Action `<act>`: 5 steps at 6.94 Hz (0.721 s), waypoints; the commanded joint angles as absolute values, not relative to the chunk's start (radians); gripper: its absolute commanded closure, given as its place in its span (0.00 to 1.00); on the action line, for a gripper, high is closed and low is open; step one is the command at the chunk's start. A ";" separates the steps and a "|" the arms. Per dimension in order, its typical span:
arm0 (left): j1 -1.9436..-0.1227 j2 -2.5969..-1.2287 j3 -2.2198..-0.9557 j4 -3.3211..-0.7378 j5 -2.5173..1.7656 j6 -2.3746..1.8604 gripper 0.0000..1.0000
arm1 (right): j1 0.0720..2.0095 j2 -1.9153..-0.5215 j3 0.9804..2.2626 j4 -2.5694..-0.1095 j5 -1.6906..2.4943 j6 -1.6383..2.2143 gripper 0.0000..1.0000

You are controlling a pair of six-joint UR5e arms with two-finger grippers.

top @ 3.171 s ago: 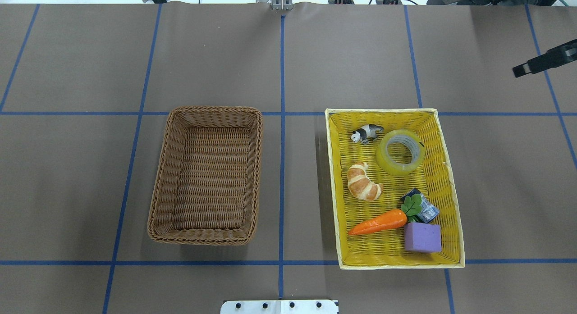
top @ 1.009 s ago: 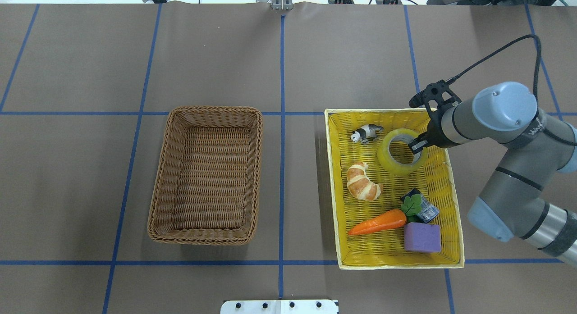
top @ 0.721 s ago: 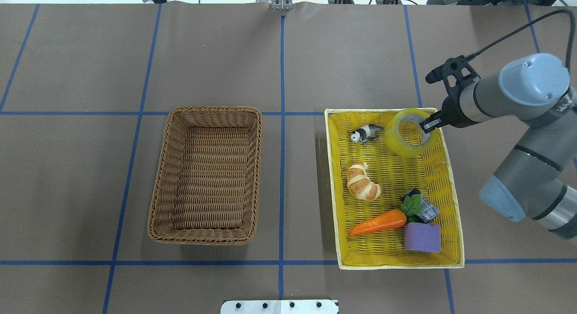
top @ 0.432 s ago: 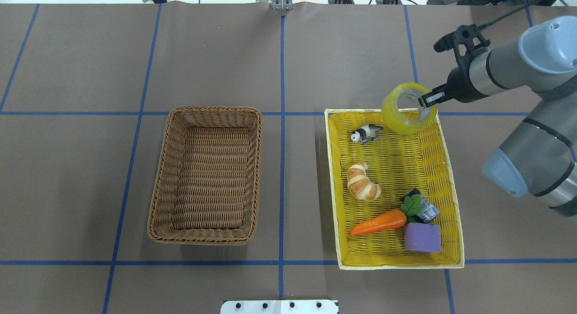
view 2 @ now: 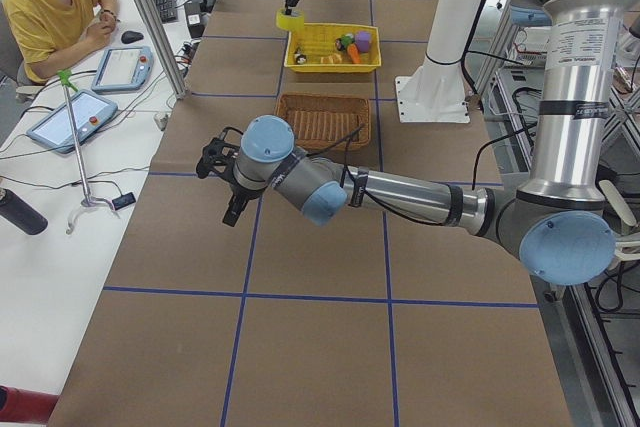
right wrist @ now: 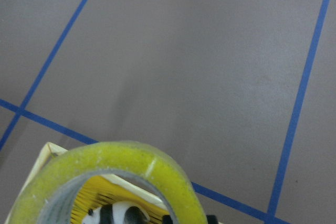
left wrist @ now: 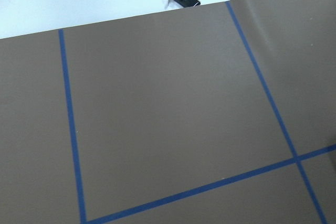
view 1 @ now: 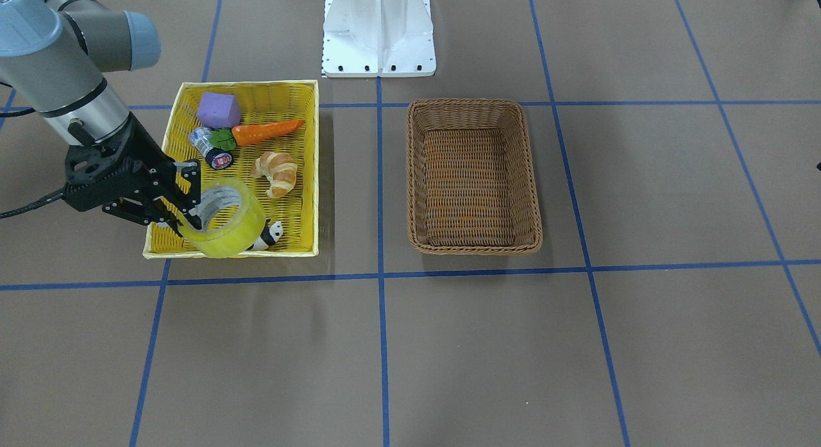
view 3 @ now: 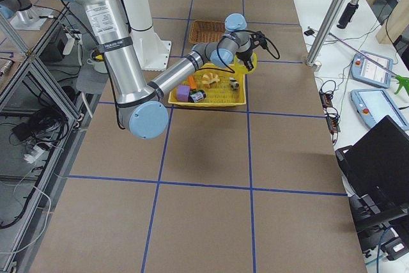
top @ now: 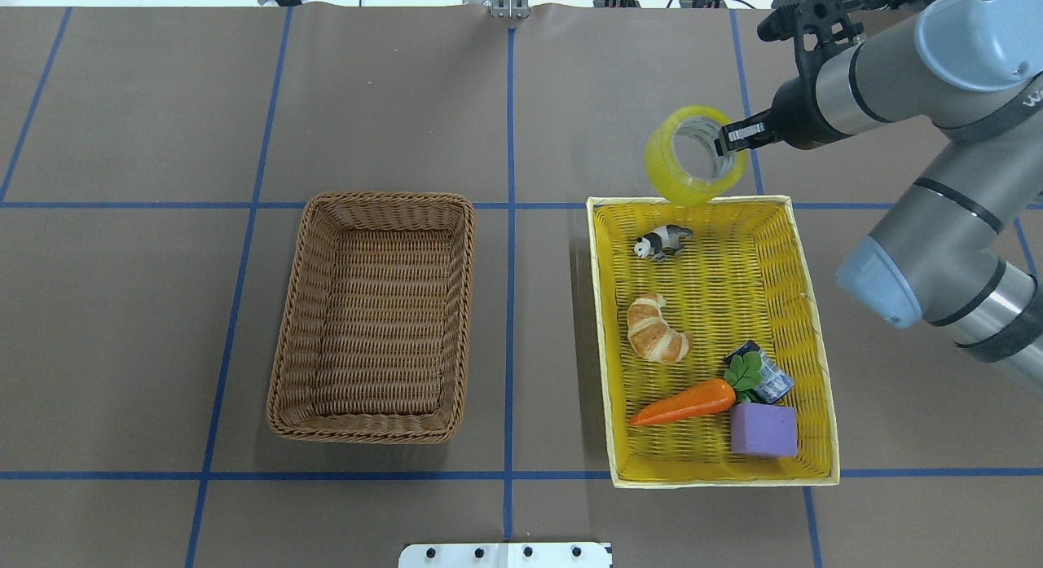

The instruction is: Move tape to another basket

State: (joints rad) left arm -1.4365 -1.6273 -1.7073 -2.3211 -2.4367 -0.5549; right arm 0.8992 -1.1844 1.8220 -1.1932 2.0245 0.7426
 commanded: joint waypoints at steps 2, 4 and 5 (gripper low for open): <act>-1.235 -1.774 -1.712 -2.587 -2.427 -1.037 0.01 | 0.835 -1.060 1.796 -1.187 1.981 0.831 1.00; -1.152 -1.853 -1.710 -2.678 -2.398 -1.159 0.01 | 0.763 -1.003 1.737 -1.076 1.880 0.921 1.00; -1.094 -1.880 -1.716 -2.681 -2.364 -1.166 0.02 | 0.714 -0.993 1.694 -0.989 1.820 0.964 1.00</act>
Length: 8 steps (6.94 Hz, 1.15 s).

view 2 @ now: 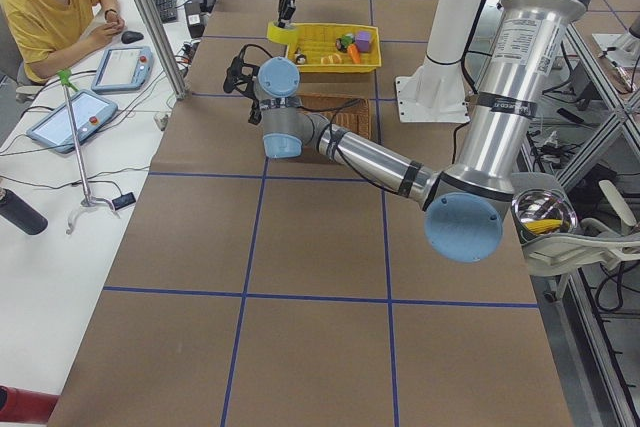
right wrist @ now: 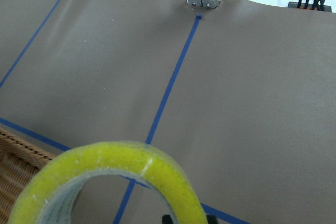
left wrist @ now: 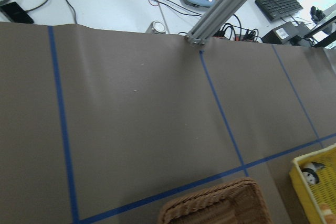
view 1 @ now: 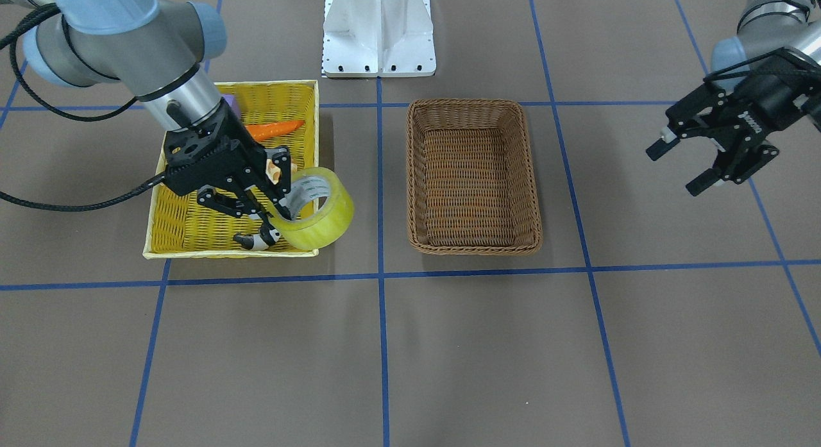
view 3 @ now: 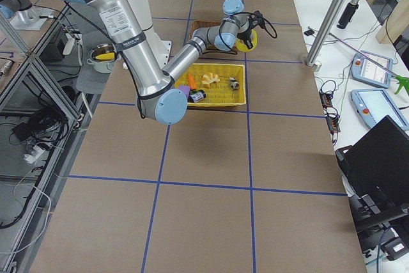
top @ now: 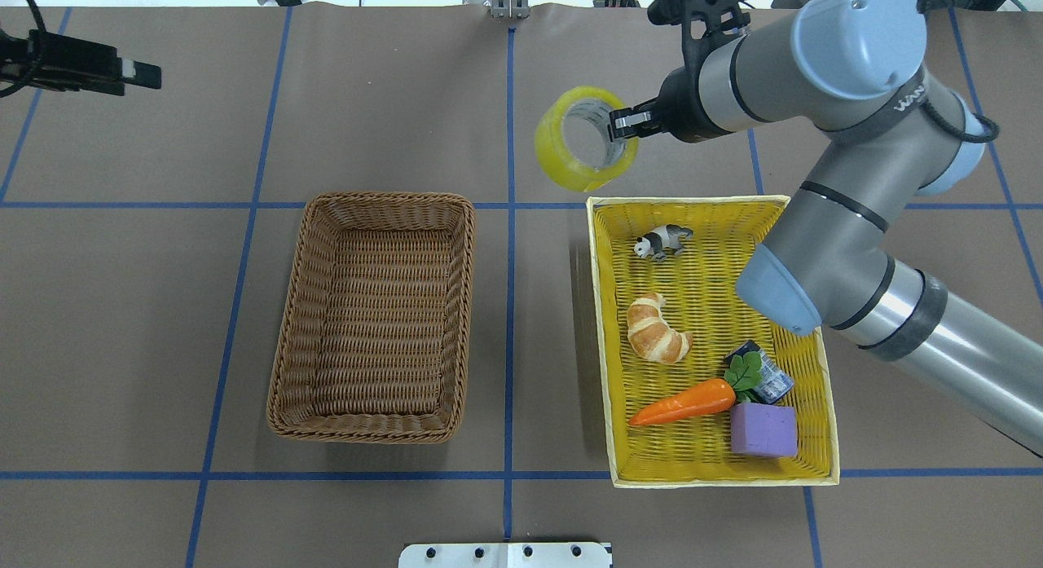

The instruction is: Move tape to another basket

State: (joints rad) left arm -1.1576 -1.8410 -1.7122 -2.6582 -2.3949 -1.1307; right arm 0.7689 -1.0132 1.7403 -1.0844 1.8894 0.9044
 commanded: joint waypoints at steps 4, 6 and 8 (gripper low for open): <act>-0.827 -1.980 -1.706 -2.683 -2.090 -1.195 0.02 | 0.618 -0.939 1.683 -0.896 1.733 1.037 1.00; -0.776 -2.000 -1.709 -2.683 -2.019 -1.332 0.02 | 0.588 -0.927 1.684 -0.881 1.672 1.046 1.00; -0.769 -2.003 -1.709 -2.713 -2.016 -1.338 0.02 | 0.568 -0.919 1.684 -0.877 1.646 1.046 1.00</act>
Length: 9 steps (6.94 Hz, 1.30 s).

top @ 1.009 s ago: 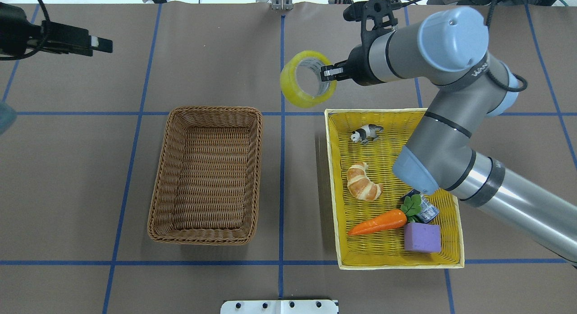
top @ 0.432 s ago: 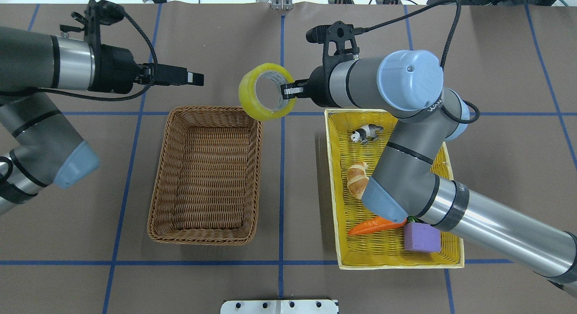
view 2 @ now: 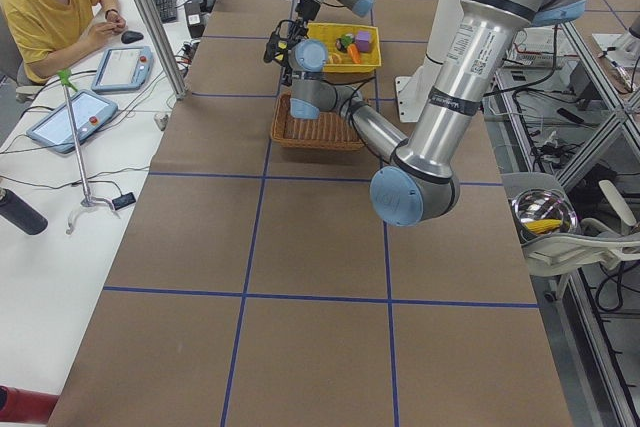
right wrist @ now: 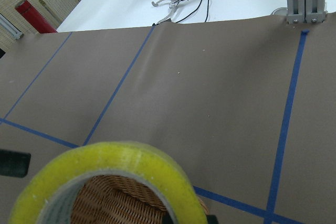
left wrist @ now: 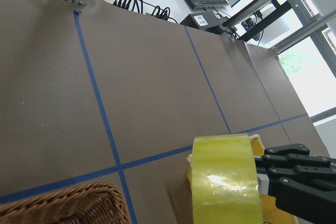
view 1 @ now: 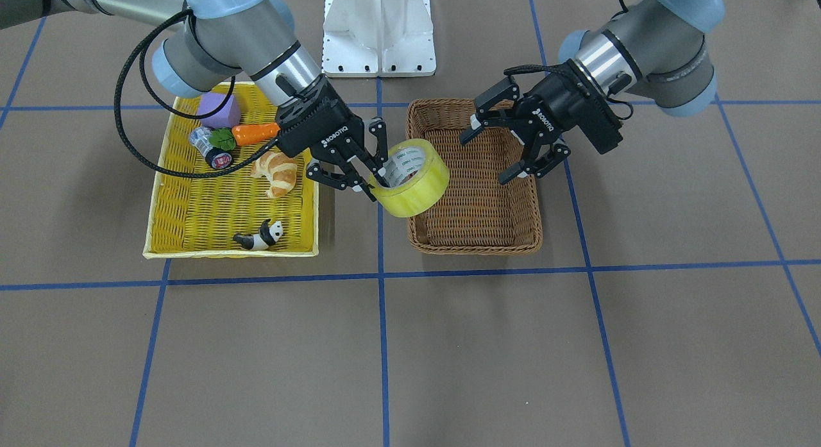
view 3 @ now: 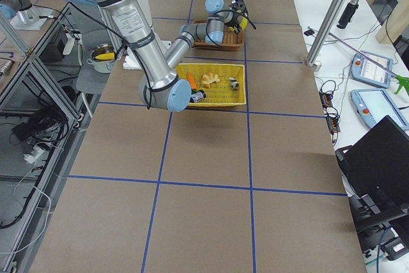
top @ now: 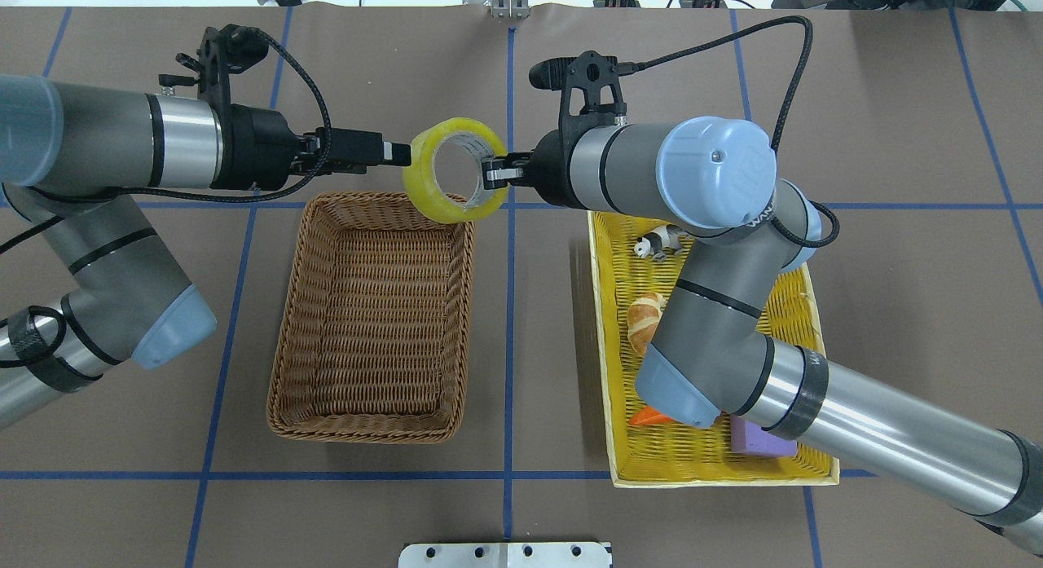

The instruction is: Move tape to another basket

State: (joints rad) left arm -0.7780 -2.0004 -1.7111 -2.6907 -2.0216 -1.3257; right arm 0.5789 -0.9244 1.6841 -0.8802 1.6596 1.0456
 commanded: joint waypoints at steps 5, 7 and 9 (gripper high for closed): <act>-0.743 -2.013 -1.684 -2.732 -2.008 -1.338 0.02 | 0.555 -0.911 1.686 -0.879 1.635 1.045 1.00; -0.683 -2.019 -1.686 -2.738 -1.878 -1.400 1.00 | 0.552 -0.905 1.689 -0.877 1.637 1.045 0.82; -0.683 -2.011 -1.689 -2.747 -1.868 -1.422 1.00 | 0.546 -0.943 1.730 -0.876 1.640 1.049 0.00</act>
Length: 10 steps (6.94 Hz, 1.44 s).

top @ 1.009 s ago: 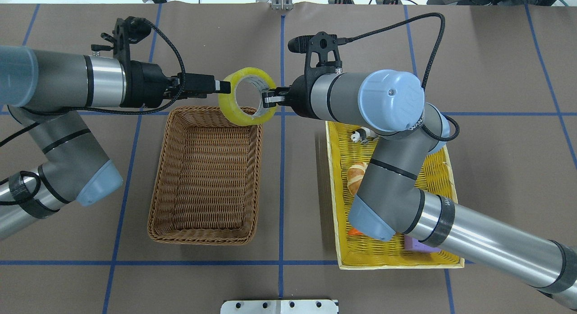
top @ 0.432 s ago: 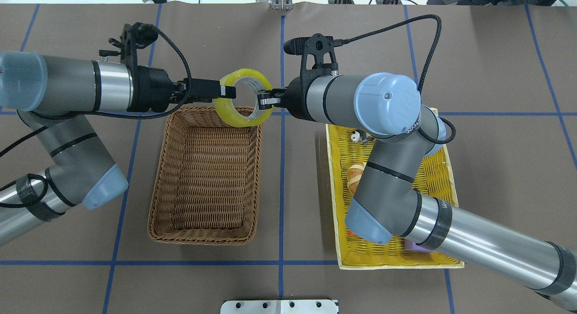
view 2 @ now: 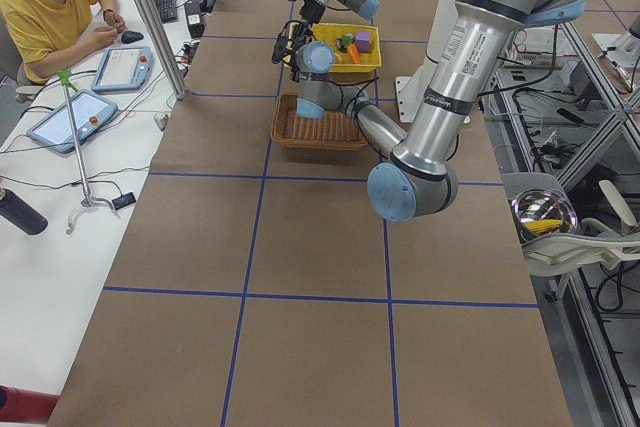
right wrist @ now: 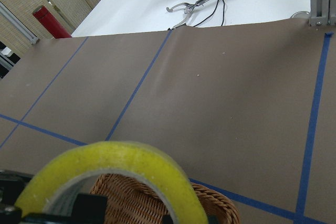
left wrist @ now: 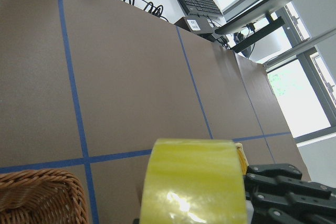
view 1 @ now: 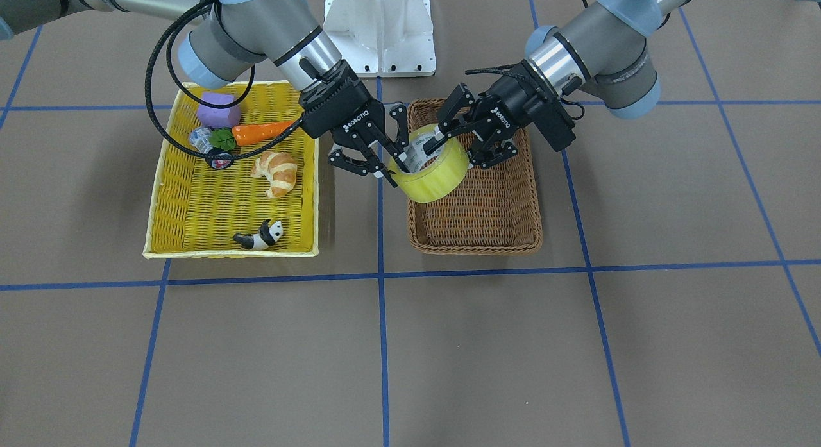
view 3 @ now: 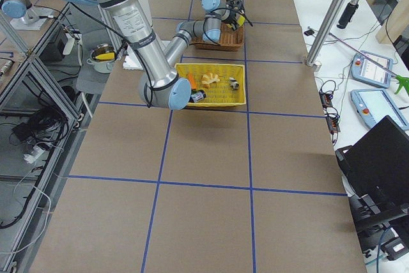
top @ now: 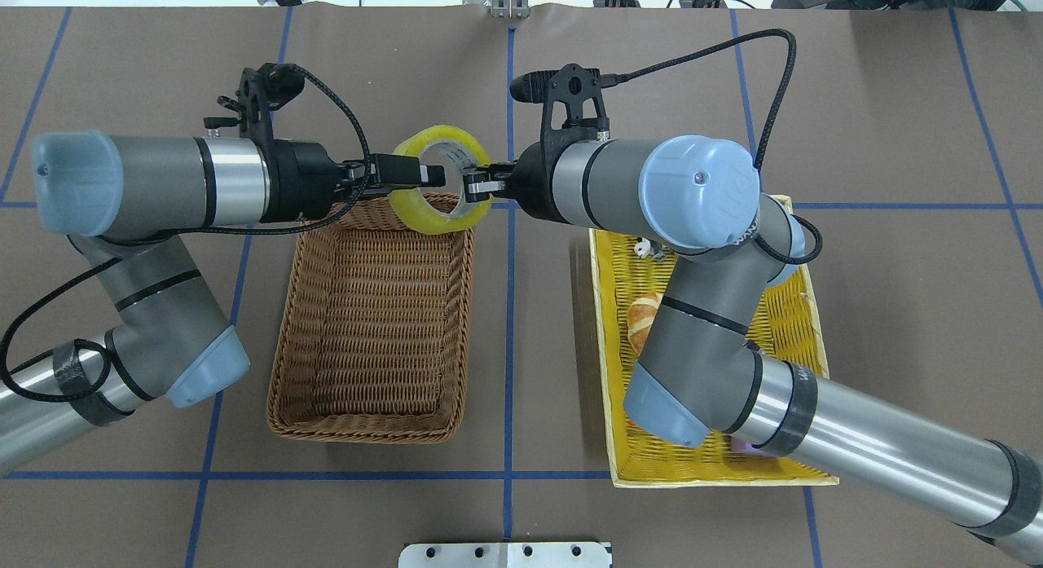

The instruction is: Move tape to another basket

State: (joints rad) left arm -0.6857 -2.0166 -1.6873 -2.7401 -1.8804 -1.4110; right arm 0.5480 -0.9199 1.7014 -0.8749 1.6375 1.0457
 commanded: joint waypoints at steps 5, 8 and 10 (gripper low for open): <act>-0.684 -1.997 -1.681 -2.755 -1.867 -1.455 1.00 | 0.771 -1.046 1.773 -0.952 1.854 1.033 0.00; -0.677 -1.959 -1.678 -2.753 -1.858 -1.739 1.00 | 1.042 -1.069 1.691 -1.267 2.155 0.687 0.00; -0.667 -1.925 -1.657 -2.747 -1.795 -1.833 1.00 | 1.165 -1.142 1.693 -1.515 2.164 0.267 0.00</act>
